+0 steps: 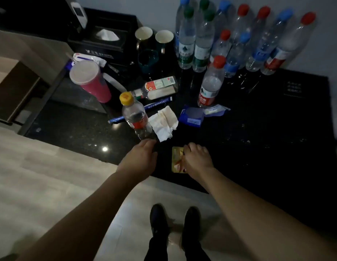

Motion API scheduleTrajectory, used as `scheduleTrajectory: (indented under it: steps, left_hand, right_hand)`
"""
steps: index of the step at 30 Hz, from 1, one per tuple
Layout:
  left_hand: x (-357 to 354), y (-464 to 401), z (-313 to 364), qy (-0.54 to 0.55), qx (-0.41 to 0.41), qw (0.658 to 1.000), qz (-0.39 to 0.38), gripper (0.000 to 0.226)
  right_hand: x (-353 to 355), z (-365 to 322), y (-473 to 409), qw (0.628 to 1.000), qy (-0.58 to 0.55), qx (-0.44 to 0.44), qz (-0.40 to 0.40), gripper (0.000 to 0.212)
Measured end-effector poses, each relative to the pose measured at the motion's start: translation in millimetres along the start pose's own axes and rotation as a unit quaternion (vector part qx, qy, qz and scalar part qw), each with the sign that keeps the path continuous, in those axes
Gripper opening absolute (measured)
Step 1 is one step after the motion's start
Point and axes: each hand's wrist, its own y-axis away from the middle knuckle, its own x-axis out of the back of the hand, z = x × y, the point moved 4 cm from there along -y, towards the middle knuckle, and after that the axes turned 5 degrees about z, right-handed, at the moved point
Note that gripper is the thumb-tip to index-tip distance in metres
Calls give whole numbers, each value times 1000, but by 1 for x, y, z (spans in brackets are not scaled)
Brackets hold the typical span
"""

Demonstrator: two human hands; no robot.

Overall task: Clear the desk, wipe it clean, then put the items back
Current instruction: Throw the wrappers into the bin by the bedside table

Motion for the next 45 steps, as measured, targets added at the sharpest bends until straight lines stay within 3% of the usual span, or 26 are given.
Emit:
scheduleTrajectory:
  steps: [6,9,12,18,24,29,32,40,45]
  left_hand:
    - [-14,-6,-34,10,30,999,-31,43]
    - [-10,-5,-26,23,15,999,-33,42]
    - [-4,-10,-4,27,-16,998,-50,40]
    - [2,-56,59,-52,-127,990,9,40]
    - [-44,-122,80,-259,-189,947,-1,54]
    - [-63,-144,85,-353,-255,900,14,36]
    - [-57,-146,89,-364,-271,890,34,23]
    - [-2,-41,100,-242,-172,949,108,22]
    - [17,38,57,-212,-72,961,159,19]
  right_hand:
    - [7,6,-15,997,-6,-73,-4,51]
    - [19,18,-10,995,-48,-87,-8,23]
    - [37,34,10,989,-101,-106,11,10]
    - [93,82,62,964,-160,-201,65,11]
    - [105,112,82,940,-234,-217,122,8]
    - [84,111,76,932,-271,-205,128,8]
    - [81,114,78,934,-273,-194,128,8]
    - [112,103,111,949,-230,-171,130,4]
    - [116,48,100,969,-204,-92,107,1]
